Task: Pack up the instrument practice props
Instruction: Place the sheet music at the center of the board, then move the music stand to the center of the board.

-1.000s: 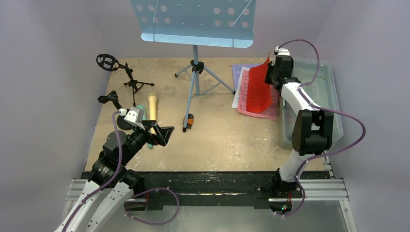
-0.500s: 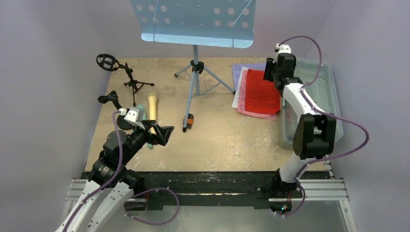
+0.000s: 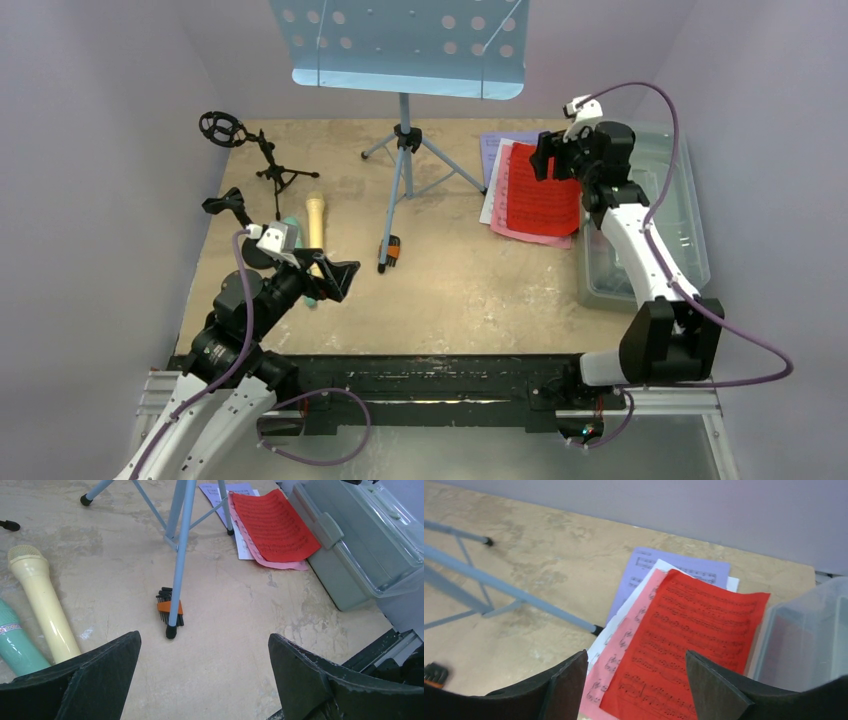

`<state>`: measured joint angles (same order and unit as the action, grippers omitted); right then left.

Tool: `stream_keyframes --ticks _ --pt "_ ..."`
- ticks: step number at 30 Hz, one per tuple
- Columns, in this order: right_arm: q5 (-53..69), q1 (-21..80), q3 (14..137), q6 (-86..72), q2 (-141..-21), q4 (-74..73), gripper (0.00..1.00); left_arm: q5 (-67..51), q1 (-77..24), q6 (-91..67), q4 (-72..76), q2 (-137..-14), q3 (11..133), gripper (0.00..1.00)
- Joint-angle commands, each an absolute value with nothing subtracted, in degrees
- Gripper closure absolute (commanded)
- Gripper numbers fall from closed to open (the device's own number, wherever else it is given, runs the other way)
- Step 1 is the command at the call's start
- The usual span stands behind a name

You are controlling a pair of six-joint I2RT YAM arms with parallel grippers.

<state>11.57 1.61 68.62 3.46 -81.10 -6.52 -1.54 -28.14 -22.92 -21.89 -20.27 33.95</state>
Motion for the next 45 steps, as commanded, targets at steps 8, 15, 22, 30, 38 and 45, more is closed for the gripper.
stream_keyframes --ticks 8,15,22,30,38,45 --pt "32.9 1.1 61.1 13.8 -67.4 -9.3 0.12 -2.8 -27.5 -22.1 -19.1 -19.3 33.8 0.00" --pt "39.4 0.5 57.0 16.0 -60.2 -12.0 0.06 -3.1 -27.2 -22.2 -18.8 -19.5 33.8 0.00" --pt "46.1 0.2 50.1 19.5 -51.9 -14.3 0.04 -3.1 -26.8 -22.3 -18.1 -20.0 33.7 0.00" --pt "53.4 0.2 48.0 24.2 -48.5 -17.3 0.02 -3.2 -26.8 -21.8 -16.1 -20.6 32.4 0.00" --pt "62.9 0.2 47.0 31.7 -48.3 -22.0 0.01 -8.5 -26.8 -27.3 -6.6 -24.3 31.9 0.00" --pt "63.9 0.2 47.6 34.1 -47.8 -24.6 0.01 -12.1 -26.8 -29.9 -1.0 -30.2 33.4 0.00"
